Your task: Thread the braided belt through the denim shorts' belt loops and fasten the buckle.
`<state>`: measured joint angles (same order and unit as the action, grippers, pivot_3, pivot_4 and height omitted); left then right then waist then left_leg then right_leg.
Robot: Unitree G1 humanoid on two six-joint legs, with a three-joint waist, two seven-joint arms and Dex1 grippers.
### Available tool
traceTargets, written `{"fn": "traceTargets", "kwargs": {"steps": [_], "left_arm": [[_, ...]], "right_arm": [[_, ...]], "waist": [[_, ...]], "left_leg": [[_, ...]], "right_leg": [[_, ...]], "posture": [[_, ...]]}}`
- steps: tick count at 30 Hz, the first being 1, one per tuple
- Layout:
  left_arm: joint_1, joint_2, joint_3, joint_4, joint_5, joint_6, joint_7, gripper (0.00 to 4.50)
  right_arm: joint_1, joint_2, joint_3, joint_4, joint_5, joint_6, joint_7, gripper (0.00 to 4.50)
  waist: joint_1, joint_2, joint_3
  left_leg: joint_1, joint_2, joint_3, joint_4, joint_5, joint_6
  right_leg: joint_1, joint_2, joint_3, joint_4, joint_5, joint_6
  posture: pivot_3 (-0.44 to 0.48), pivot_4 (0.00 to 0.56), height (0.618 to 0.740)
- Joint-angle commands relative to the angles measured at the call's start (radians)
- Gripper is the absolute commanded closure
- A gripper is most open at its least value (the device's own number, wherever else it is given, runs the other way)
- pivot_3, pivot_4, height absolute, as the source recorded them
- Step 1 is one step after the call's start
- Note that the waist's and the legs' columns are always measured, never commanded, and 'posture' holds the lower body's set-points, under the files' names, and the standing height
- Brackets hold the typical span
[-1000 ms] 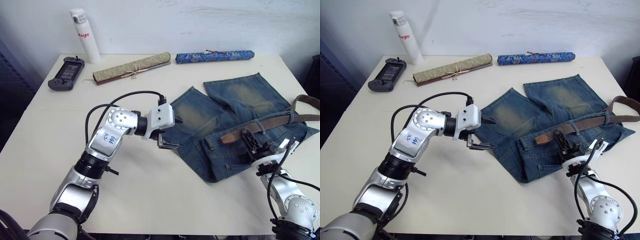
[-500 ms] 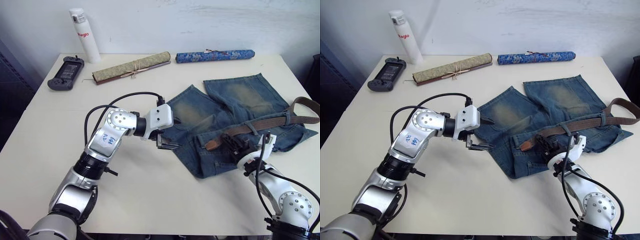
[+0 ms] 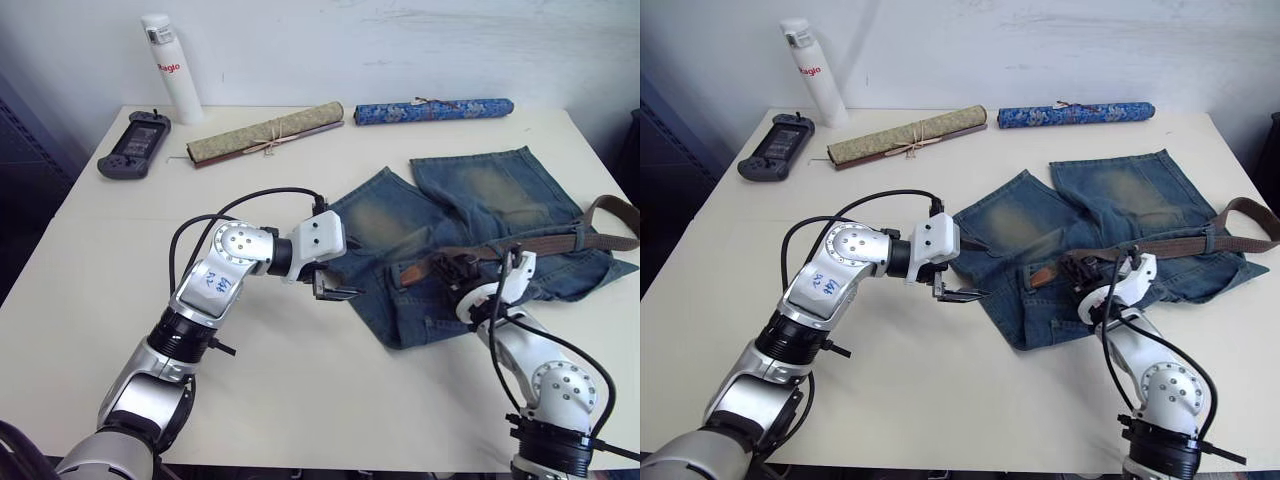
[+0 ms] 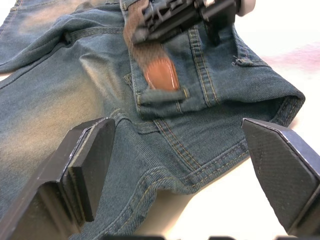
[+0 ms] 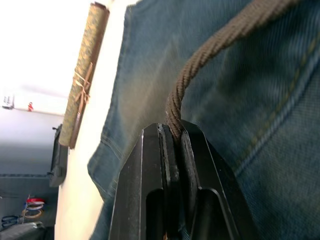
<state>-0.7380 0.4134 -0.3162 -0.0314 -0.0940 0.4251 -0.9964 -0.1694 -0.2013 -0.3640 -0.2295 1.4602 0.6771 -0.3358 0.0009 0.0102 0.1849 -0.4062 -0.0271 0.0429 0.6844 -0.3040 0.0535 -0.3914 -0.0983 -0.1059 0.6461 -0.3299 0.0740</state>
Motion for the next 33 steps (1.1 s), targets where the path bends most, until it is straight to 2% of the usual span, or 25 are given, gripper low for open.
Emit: {"fn": "traceTargets", "kwargs": {"steps": [1, 8, 13, 22, 30, 33], "left_arm": [[-0.002, 0.000, 0.008, -0.042, -0.010, -0.007, 0.006, 0.00], [-0.009, 0.004, 0.005, -0.033, -0.006, -0.018, 0.000, 0.00], [-0.015, -0.002, 0.002, -0.031, -0.006, -0.017, 0.000, 0.00], [-0.014, 0.005, 0.004, -0.037, -0.005, -0.014, 0.000, 0.00], [-0.019, 0.002, 0.003, -0.025, -0.003, -0.022, 0.001, 0.00], [-0.021, 0.000, 0.002, -0.022, -0.004, -0.025, 0.000, 0.00]], "right_arm": [[0.031, 0.029, 0.042, -0.020, -0.105, -0.037, 0.048, 4.46], [0.030, 0.116, 0.037, -0.010, -0.159, -0.127, 0.109, 4.46], [-0.016, 0.176, -0.023, 0.087, -0.231, -0.255, 0.139, 4.46], [0.040, 0.159, 0.075, 0.070, -0.270, -0.127, 0.234, 4.46], [0.039, 0.126, 0.085, 0.037, -0.261, -0.064, 0.276, 4.46], [0.038, 0.103, 0.138, 0.019, -0.285, -0.005, 0.297, 4.46]], "waist": [[0.000, 0.000, 0.000], [-0.003, 0.000, 0.000], [-0.002, -0.001, 0.000], [-0.004, -0.004, -0.002], [-0.003, -0.004, -0.003], [-0.004, -0.004, -0.003]], "left_leg": [[0.000, 0.000, 0.000, 0.000, 0.000, 0.000], [0.001, 0.000, 0.000, 0.000, 0.000, 0.000], [0.002, 0.000, 0.000, 0.000, 0.001, -0.001], [0.002, 0.000, 0.000, 0.000, 0.001, -0.001], [0.002, 0.000, 0.000, -0.001, 0.001, -0.002], [0.002, 0.000, 0.000, -0.001, 0.001, -0.002]], "right_leg": [[0.000, 0.000, 0.000, 0.000, 0.000, 0.000], [0.000, 0.000, 0.000, 0.000, 0.000, 0.000], [0.000, 0.001, 0.001, 0.000, 0.000, 0.000], [0.000, 0.001, 0.001, 0.002, 0.000, 0.000], [0.000, 0.001, 0.001, 0.002, -0.001, -0.003], [0.000, 0.001, 0.001, 0.002, -0.001, -0.003]], "posture": [[0.000, 0.150, 0.686], [0.000, 0.150, 0.686], [0.000, 0.150, 0.686], [0.000, 0.150, 0.686], [0.000, 0.150, 0.686], [0.000, 0.150, 0.686]]}}
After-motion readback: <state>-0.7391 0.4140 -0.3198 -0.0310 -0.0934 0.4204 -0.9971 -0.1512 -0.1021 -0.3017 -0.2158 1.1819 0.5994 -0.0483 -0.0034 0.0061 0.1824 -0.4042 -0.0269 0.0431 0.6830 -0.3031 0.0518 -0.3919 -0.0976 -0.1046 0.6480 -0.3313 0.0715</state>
